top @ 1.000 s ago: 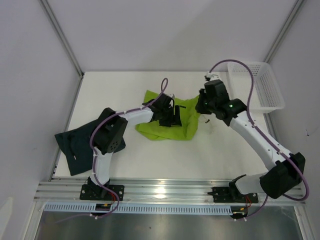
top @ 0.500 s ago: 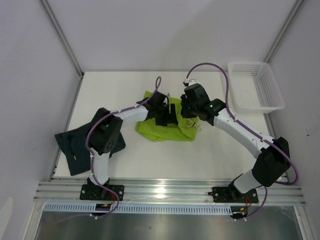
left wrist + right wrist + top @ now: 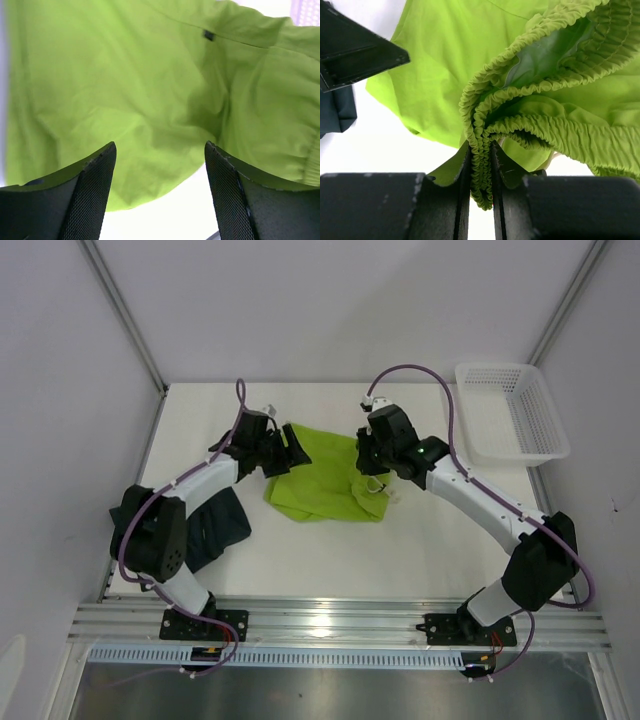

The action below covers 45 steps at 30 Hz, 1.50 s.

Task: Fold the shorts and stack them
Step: Fold the shorts

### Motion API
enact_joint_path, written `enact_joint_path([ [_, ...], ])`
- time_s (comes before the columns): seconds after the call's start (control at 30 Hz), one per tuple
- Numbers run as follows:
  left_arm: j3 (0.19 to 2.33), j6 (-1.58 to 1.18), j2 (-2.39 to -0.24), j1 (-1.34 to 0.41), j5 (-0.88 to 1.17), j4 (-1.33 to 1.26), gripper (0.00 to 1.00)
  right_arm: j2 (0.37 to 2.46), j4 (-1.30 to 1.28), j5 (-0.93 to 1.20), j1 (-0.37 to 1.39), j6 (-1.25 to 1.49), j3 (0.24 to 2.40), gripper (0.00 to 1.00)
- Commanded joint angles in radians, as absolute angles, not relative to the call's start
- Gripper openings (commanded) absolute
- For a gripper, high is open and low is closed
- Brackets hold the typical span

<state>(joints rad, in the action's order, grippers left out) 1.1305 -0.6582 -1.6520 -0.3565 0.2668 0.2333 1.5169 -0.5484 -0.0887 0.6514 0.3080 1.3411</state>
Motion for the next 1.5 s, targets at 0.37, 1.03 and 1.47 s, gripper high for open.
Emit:
enact_joint_path([
  [0.37, 1.008, -0.629, -1.638, -0.224, 0.051, 0.196, 0.72, 1.577, -0.568, -0.072, 0.657, 0.230, 1.416, 0.02],
  [1.03, 0.946, -0.584, -1.786, -0.247, 0.095, 0.126, 0.46, 2.034, -0.698, -0.071, 0.819, 0.071, 1.874, 0.05],
  [1.47, 0.913, -0.592, -1.770, -0.247, 0.123, 0.098, 0.44, 2.048, -0.497, 0.104, 0.822, 0.123, 1.875, 0.76],
])
